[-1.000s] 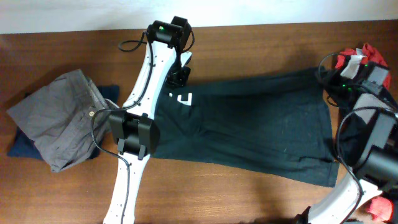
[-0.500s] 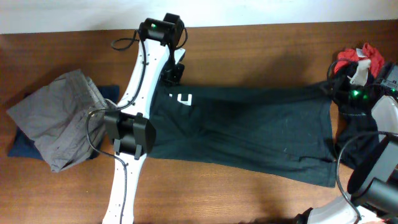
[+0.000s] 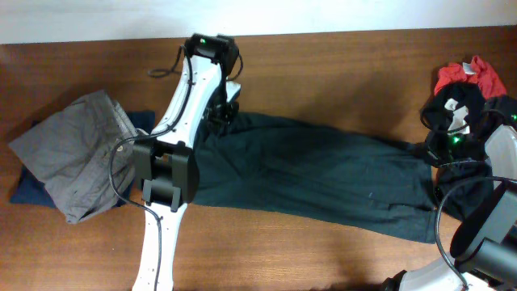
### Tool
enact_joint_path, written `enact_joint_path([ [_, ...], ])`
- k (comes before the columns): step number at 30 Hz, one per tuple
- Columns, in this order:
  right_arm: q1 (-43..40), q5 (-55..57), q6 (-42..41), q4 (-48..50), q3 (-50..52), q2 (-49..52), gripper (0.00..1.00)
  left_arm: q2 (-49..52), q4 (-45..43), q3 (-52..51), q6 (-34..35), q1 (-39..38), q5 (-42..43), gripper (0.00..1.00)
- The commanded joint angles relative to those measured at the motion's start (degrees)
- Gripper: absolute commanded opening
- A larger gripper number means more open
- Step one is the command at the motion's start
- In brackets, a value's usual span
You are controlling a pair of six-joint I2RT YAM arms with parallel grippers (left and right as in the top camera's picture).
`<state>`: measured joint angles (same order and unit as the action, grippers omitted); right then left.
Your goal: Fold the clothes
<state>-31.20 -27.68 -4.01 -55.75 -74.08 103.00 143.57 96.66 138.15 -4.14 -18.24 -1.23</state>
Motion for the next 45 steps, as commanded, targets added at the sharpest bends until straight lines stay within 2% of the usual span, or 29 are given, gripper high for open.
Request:
enact_joint_path([
  [1, -0.31, 2.69, 0.81, 0.04, -0.5, -1.55, 0.04, -1.2, 0.07, -2.86, -0.68, 0.44, 1.11, 0.13],
  [2, -0.33, 2.69, 0.81, 0.07, -0.5, -1.55, 0.04, -1.2, 0.02, -3.23, -0.68, 0.59, 1.05, 0.17],
  [5, -0.31, 2.69, 0.81, 0.26, -0.5, -1.55, 0.04, -1.33, -0.83, -3.08, -0.68, 1.36, 1.29, 0.17],
  [10, -0.31, 2.67, 0.79, 0.28, -0.5, -1.55, 0.04, -1.44, -3.23, -3.15, -0.7, 1.9, 2.05, 0.33],
  [18, -0.31, 2.47, 0.76, 0.48, -0.5, -1.55, 0.04, -1.27, -2.97, -3.17, -0.7, 1.68, 4.17, 0.42],
  [22, -0.31, 2.47, 0.59, 0.68, -0.5, -1.55, 0.04, -1.07, -2.8, -3.78, -0.7, 1.38, 6.01, 0.42],
  [27, -0.31, 2.47, 0.59, 0.87, -0.5, -1.55, 0.04, -1.07, -3.23, -7.17, -0.72, 1.44, 5.97, 0.26],
  [29, -0.33, 2.47, 0.59, 1.11, -0.5, -1.55, 0.04, -1.07, -3.61, -8.44, -0.7, 1.42, 5.99, 0.05],
  [30, -0.33, 2.47, 0.59, 1.22, -0.5, -1.55, 0.04, -1.07, -3.32, -8.66, -0.68, 1.42, 5.99, 0.0],
  [35, -0.33, 2.45, 0.55, 1.33, -0.5, -1.55, 0.04, -2.93, 0.09, -6.78, -0.63, 1.66, 5.73, 0.01],
  [45, -0.37, 1.2, 0.37, 0.57, -0.5, -1.55, 0.04, -19.63, 0.07, -6.75, -0.61, 2.93, 2.54, 0.0],
])
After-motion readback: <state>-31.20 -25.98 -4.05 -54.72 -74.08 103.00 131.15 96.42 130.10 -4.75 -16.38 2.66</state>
